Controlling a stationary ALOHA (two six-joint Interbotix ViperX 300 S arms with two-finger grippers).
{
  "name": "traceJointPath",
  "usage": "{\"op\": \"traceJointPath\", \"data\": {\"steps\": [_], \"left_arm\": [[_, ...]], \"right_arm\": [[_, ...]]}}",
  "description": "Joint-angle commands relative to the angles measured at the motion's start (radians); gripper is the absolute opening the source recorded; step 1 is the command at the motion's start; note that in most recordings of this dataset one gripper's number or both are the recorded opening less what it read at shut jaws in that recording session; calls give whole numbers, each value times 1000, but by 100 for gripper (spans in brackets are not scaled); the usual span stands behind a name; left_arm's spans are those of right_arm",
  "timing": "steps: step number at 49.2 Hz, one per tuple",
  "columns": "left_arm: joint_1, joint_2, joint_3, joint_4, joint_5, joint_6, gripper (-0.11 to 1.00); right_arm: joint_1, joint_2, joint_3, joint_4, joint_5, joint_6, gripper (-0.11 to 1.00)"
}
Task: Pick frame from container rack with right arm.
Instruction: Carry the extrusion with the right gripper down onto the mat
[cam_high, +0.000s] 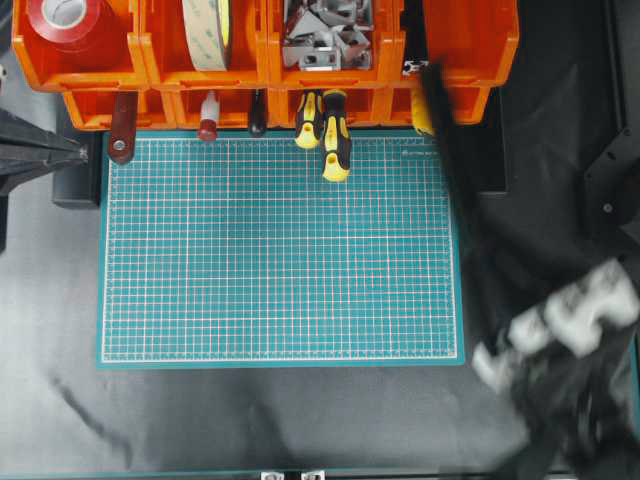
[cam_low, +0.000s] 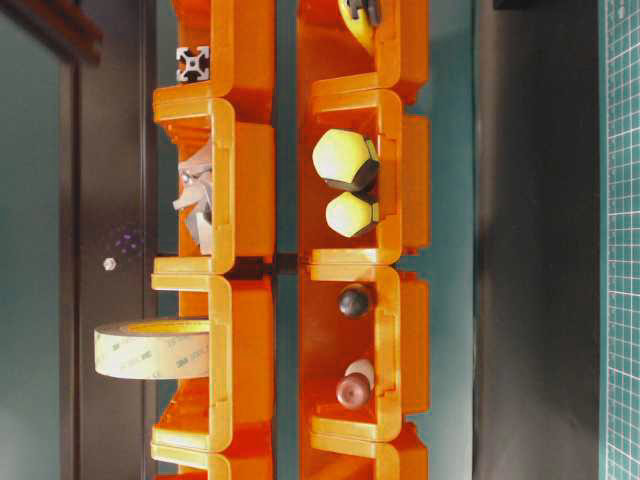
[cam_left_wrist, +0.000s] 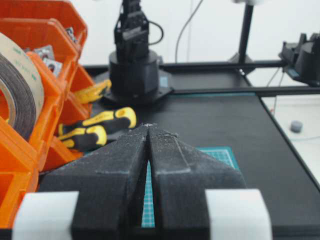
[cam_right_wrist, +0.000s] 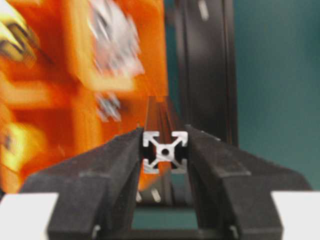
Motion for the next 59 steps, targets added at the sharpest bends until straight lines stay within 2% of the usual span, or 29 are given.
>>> {"op": "traceJointPath", "data": {"steps": [1,6,11,15,23,34,42,49,59], "left_arm": [[0,-6,-32,3,-5,-3,0],[-11,-23,-35,2,-5,-5,0],[-26,-40,-37,3,0,-3,0],[-31,-51,-38,3,11,-3,0],[-29,-66,-43,3,23,-5,0],[-29,-71,-48,3,23,-29,0],[-29,-71,-48,3,23,-52,0],[-29,-71,-48,2,23,-54,0],[-29,-74,-48,3,23,-54,0]], "right_arm": [[26,23,-92,5,-51,-2,25],[49,55,-121,41,-89,-23,25],[67,72,-110,123,-141,-69,25],[74,80,-77,196,-196,-98,25],[69,78,6,256,-342,-121,25],[17,72,132,281,-520,-121,25],[-81,91,206,278,-687,-124,25],[-166,118,218,276,-767,-137,25],[-262,163,184,275,-804,-158,25]]}}
